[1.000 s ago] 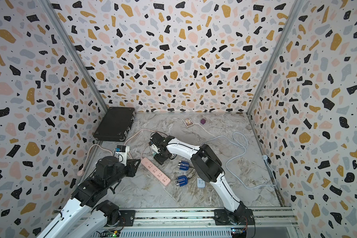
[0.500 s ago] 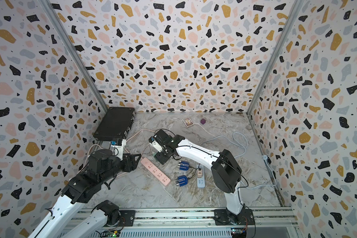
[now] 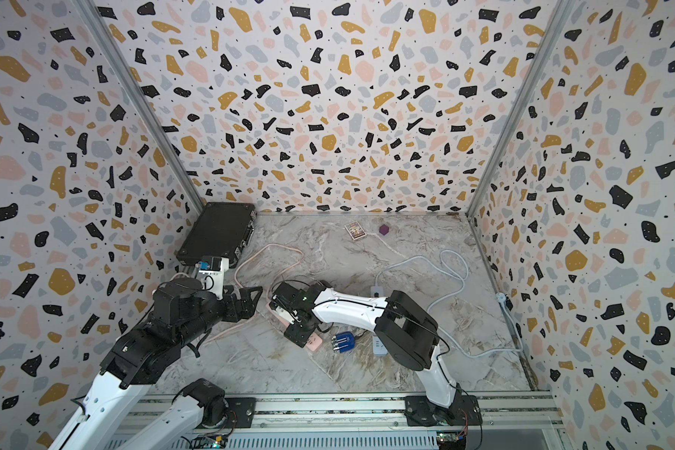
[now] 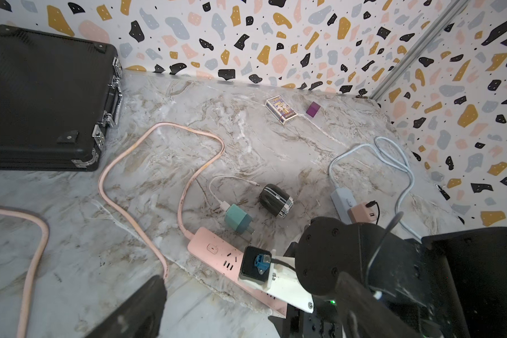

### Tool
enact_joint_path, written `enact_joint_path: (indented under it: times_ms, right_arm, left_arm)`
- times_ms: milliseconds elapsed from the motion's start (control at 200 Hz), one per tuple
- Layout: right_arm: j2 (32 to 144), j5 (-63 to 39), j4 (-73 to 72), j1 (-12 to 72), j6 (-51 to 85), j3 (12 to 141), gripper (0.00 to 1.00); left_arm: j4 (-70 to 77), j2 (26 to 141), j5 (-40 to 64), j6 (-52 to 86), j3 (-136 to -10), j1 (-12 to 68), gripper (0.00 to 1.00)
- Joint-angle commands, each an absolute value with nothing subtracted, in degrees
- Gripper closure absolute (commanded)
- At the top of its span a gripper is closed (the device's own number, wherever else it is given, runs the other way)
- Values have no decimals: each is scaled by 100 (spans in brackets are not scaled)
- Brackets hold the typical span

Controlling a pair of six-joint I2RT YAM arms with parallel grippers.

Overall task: Unplug the electric shaver
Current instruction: Move the socket to the center of the board.

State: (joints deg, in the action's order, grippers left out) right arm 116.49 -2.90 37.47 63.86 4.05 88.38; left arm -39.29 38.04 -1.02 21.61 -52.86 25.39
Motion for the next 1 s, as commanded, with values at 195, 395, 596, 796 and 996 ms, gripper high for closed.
enact_joint_path:
  times_ms: [195, 395, 596, 796, 996]
  right_arm:
    - [12035, -277, 3871, 6495, 535, 9274, 44]
    - [12205, -233, 3931, 6548, 595, 9670, 70]
    - [12651, 105, 4269, 6548, 624, 10606, 71]
    - [13381, 711, 4682, 6536, 834, 11844, 67]
    - [13946, 781, 4965, 6234, 1371, 12923, 67]
  left_arm:
    - [-4030, 3754, -202, 2039, -5432, 2496, 8]
    - [-4153, 3704, -317, 1981, -5523, 2476, 8]
    - [-4274, 3651, -374, 1942, -5624, 2453, 8]
    - [-4352, 3619, -374, 1934, -5634, 2449, 7]
    - [-4332, 3601, -268, 1969, -5583, 2436, 8]
